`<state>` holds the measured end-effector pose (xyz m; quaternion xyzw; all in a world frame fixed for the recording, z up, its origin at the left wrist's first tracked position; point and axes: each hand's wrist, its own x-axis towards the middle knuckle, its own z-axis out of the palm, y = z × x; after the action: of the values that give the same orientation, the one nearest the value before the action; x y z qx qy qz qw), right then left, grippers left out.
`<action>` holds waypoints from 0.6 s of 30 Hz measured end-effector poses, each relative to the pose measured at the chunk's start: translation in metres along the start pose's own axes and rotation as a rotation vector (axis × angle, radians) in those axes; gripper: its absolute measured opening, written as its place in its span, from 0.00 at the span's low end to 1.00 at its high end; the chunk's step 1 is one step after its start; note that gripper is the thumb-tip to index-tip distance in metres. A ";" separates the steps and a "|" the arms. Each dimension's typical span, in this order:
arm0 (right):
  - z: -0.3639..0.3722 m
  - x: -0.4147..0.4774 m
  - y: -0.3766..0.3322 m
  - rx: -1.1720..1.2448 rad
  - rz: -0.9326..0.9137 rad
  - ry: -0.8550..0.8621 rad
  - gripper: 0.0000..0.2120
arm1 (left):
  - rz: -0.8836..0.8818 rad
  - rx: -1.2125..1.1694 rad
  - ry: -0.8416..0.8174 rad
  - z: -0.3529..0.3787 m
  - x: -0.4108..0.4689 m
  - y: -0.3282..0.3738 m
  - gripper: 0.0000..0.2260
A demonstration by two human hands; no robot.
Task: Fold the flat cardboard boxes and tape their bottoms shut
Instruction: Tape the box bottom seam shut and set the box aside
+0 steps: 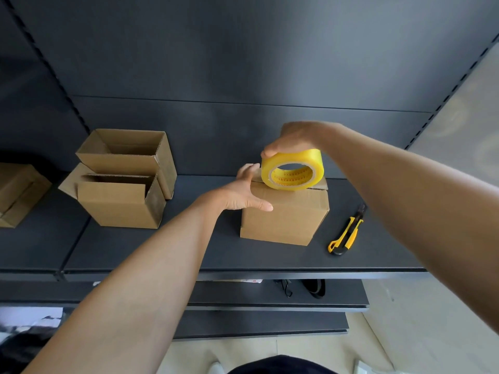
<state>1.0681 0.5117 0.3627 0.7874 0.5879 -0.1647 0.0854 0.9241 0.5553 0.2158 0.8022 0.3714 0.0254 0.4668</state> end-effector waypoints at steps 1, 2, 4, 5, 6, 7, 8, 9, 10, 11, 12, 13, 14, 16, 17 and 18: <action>0.000 0.000 0.004 -0.001 0.004 0.002 0.21 | 0.002 0.006 -0.001 0.000 0.000 0.000 0.52; 0.001 0.000 0.006 -0.001 0.004 0.007 0.22 | 0.003 0.020 0.001 0.000 0.000 0.001 0.52; 0.005 0.000 0.005 -0.013 0.001 0.029 0.24 | 0.002 0.074 0.006 -0.001 -0.001 0.004 0.50; 0.006 -0.001 0.004 -0.024 -0.002 0.043 0.25 | -0.003 0.104 0.004 -0.002 -0.002 0.004 0.50; 0.006 -0.002 0.003 -0.038 -0.005 0.058 0.25 | -0.012 0.131 0.001 -0.003 -0.003 0.005 0.50; 0.006 -0.003 0.003 -0.063 -0.005 0.071 0.26 | -0.020 0.157 0.000 -0.005 -0.004 0.005 0.51; 0.004 -0.006 0.005 -0.102 0.001 0.079 0.26 | -0.027 0.175 0.004 -0.005 -0.005 0.005 0.51; 0.003 -0.009 0.010 -0.148 0.019 0.078 0.26 | -0.034 0.181 0.008 -0.006 -0.006 0.005 0.51; 0.003 -0.011 0.015 -0.188 0.043 0.068 0.27 | -0.038 0.180 0.009 -0.006 -0.007 0.005 0.51; 0.004 -0.013 0.022 -0.212 0.066 0.052 0.30 | -0.037 0.180 0.004 -0.005 -0.007 0.006 0.50; 0.005 -0.015 0.028 -0.217 0.082 0.036 0.32 | -0.033 0.187 -0.004 -0.005 -0.008 0.007 0.50; 0.005 -0.014 0.035 -0.204 0.094 0.026 0.33 | -0.030 0.197 -0.011 -0.005 -0.008 0.009 0.50; 0.003 -0.014 0.042 -0.173 0.105 0.019 0.35 | -0.031 0.199 -0.015 -0.005 -0.007 0.010 0.50; -0.002 -0.014 0.055 -0.090 0.135 -0.003 0.35 | -0.038 0.198 -0.019 -0.005 -0.006 0.012 0.50; -0.005 -0.015 0.060 -0.072 0.140 -0.009 0.35 | -0.039 0.201 -0.018 -0.005 -0.006 0.013 0.50; -0.007 -0.017 0.064 -0.063 0.138 -0.013 0.33 | -0.039 0.201 -0.019 -0.005 -0.005 0.014 0.50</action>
<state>1.1257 0.4803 0.3713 0.8219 0.5365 -0.1449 0.1251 0.9260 0.5515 0.2306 0.8379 0.3830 -0.0287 0.3879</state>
